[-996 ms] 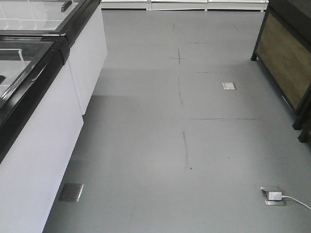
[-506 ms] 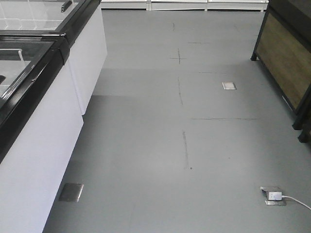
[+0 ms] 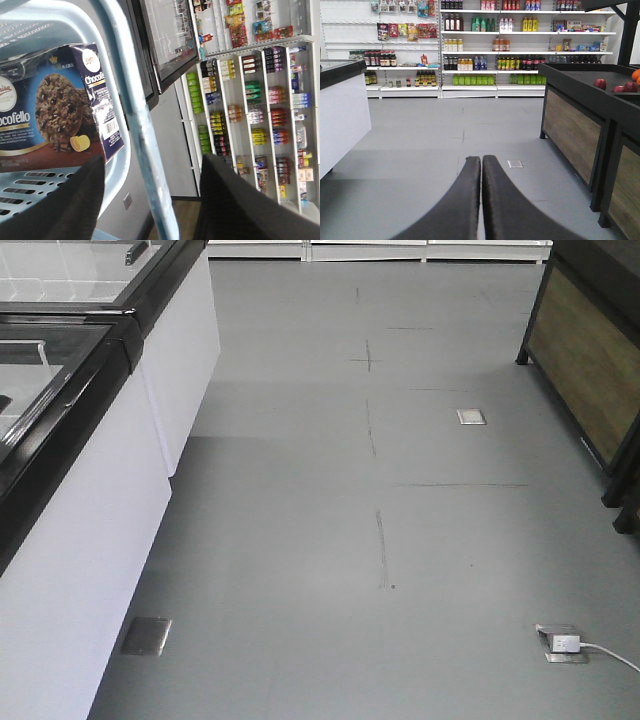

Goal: Left arm holds basket, right arm returns cookies
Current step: 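Lower the left gripper onto the light-blue basket handle and close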

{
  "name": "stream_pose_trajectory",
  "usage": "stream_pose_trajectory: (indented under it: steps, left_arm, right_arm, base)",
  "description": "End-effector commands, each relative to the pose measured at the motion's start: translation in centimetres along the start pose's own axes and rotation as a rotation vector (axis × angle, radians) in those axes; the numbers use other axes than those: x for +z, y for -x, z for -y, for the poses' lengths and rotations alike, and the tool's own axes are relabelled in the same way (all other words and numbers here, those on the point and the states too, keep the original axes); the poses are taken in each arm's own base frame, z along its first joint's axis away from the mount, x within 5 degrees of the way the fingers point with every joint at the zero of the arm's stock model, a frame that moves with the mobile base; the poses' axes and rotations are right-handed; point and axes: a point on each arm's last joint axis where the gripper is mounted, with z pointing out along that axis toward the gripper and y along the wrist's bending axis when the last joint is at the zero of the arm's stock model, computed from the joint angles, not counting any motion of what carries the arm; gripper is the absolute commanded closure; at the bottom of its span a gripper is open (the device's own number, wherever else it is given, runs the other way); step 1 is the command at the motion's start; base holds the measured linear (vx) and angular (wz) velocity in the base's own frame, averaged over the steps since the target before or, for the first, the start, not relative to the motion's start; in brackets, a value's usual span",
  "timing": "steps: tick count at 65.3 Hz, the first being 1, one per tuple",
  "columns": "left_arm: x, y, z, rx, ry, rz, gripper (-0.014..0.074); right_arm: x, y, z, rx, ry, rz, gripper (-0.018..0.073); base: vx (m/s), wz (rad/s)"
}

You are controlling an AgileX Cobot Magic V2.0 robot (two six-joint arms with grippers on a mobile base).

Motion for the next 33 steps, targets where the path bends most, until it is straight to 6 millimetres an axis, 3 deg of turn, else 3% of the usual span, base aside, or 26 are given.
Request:
stream_pose_trajectory:
  steps: [1,33]
  left_arm:
    - [-0.6,0.4,2.1,-0.014,-0.116,0.038,0.0176]
    - [2.6,2.1,0.0,-0.122,-0.314,-0.006,0.0181]
  right_arm:
    - [-0.1,0.7,0.1,-0.014,-0.010,0.081,0.0568]
    - [-0.1,0.7,0.1,-0.014,-0.010,0.082,0.0568]
  base:
    - [0.00,0.00]
    - [0.00,0.00]
